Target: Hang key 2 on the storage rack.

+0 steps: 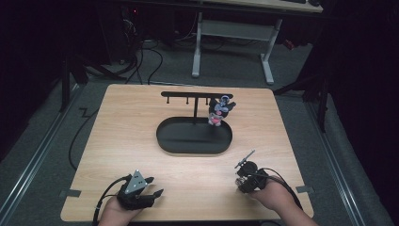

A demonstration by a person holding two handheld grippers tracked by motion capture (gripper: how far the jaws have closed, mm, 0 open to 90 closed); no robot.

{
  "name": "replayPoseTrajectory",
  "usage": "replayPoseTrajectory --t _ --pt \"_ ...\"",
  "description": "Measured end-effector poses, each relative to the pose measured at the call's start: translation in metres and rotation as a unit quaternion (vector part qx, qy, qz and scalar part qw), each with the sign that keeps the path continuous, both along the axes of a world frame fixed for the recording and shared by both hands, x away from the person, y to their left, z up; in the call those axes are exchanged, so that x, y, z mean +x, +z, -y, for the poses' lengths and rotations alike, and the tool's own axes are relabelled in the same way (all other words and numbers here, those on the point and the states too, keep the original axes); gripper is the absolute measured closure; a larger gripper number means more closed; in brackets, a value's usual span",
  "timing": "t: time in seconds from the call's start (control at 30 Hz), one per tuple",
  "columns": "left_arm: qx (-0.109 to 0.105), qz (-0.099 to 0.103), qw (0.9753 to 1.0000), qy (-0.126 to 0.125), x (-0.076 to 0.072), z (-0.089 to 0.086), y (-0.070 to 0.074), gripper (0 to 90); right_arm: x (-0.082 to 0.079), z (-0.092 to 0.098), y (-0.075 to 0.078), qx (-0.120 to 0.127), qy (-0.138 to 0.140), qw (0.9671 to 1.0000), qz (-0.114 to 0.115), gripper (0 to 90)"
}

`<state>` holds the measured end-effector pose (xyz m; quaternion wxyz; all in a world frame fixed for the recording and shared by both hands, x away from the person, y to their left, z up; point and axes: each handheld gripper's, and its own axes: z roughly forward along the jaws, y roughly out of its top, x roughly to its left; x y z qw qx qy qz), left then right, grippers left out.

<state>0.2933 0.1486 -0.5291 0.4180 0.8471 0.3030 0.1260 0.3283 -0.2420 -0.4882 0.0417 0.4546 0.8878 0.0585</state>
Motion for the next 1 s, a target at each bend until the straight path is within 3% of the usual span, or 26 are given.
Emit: replayPoseTrajectory --t 0.23,0.5,0.73,0.8,1.0 --pt "0.002 -0.002 1.0000 -0.001 0.000 0.001 -0.001 41.8 0.003 -0.002 0.002 -0.007 0.012 0.9999 -0.004 70.0" --pt "0.004 -0.005 1.0000 -0.005 0.000 0.002 -0.002 41.8 0.005 0.003 0.007 0.011 -0.013 0.9998 0.006 70.0" --pt "0.006 -0.006 0.9999 -0.006 0.000 0.002 -0.002 41.8 0.005 0.010 0.008 0.009 -0.025 0.9996 0.014 65.4" --pt "0.006 -0.007 0.9999 -0.007 0.000 0.002 -0.002 41.8 0.005 0.011 0.009 0.008 -0.028 0.9994 0.019 68.5" --pt "0.007 -0.008 0.9999 -0.009 0.000 0.003 -0.003 41.7 0.002 0.009 0.008 -0.004 -0.010 0.9997 0.021 70.5"
